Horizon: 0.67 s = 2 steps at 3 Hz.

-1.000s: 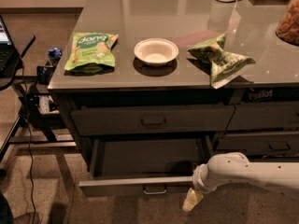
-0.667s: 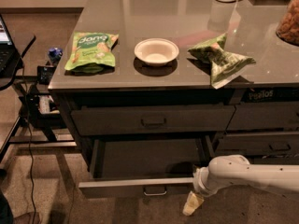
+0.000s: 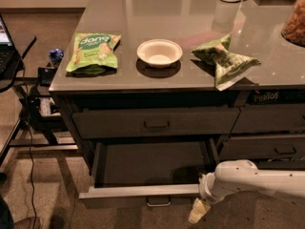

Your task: Open middle drawer

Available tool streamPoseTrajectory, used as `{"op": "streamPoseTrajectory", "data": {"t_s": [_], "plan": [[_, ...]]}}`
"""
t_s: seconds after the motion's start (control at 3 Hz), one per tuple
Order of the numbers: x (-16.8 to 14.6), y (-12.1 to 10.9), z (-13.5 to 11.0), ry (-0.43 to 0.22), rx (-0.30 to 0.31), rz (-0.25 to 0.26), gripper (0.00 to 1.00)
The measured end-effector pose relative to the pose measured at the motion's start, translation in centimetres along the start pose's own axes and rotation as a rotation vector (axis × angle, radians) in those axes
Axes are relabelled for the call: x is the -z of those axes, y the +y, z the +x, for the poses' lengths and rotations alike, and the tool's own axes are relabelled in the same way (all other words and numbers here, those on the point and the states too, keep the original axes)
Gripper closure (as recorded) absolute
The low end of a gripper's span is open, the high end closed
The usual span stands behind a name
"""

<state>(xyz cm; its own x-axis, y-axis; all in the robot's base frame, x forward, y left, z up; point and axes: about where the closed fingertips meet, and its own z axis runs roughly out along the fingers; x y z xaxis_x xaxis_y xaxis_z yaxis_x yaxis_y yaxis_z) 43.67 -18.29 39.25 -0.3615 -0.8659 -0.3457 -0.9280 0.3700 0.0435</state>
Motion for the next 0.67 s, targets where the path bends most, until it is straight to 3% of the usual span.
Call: {"op": "streamPoseTrajectory", "data": {"t_s": [0.67], "plan": [[0.2, 1.2, 1.2, 0.076, -0.021, -0.040, 0.00]]}}
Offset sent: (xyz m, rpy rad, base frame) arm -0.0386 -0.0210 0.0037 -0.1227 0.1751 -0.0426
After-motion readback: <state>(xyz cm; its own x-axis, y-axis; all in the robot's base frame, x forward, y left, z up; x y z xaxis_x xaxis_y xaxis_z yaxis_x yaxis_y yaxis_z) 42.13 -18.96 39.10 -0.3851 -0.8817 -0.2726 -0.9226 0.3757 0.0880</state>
